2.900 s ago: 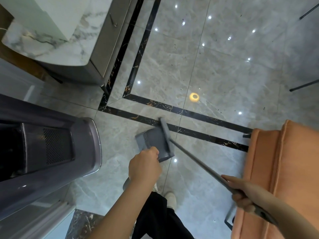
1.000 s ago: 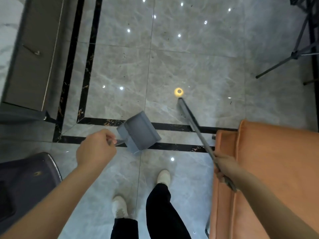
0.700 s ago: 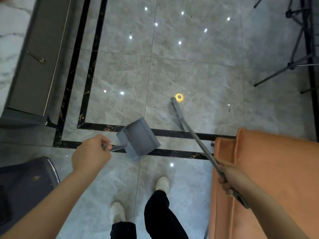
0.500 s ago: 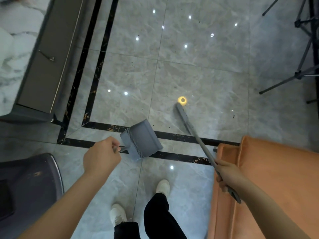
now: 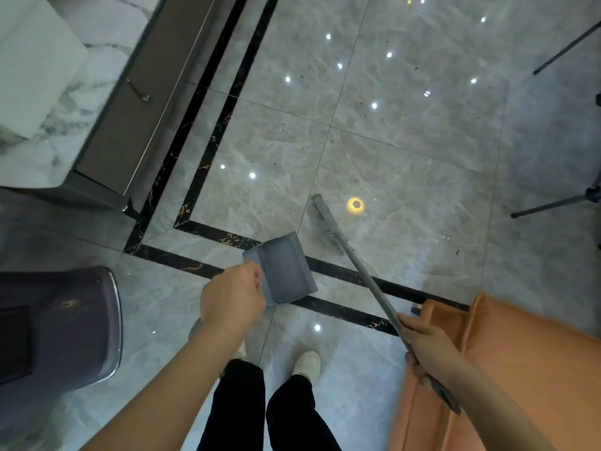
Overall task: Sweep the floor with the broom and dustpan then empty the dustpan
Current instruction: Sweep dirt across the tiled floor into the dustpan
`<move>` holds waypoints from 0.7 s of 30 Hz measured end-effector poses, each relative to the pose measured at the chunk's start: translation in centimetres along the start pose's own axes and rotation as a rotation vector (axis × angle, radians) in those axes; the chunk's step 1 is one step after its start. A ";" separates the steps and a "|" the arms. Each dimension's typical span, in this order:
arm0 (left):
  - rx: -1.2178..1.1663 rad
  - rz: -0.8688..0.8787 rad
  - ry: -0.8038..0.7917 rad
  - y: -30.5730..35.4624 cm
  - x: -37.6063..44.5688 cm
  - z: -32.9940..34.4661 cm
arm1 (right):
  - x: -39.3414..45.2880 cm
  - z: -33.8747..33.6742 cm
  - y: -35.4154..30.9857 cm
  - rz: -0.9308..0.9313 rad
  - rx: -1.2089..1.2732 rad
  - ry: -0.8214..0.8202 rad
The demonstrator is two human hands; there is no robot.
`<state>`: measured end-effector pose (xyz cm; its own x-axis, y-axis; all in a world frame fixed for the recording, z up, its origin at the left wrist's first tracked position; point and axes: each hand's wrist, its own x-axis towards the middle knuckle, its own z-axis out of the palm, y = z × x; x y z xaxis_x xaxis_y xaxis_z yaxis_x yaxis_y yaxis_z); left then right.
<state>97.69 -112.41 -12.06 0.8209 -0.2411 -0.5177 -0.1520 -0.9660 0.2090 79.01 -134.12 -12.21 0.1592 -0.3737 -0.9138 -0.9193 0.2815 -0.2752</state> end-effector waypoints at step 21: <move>-0.021 0.064 -0.062 -0.2 0.1 -1.4 | -1.3 4.1 -3.0 0.211 0.026 -0.143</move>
<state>98.56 -112.08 -11.02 0.7740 -0.3082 -0.5531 -0.1909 -0.9465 0.2601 83.04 -130.89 -11.36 0.0159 -0.1761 -0.9842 -0.9284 0.3629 -0.0800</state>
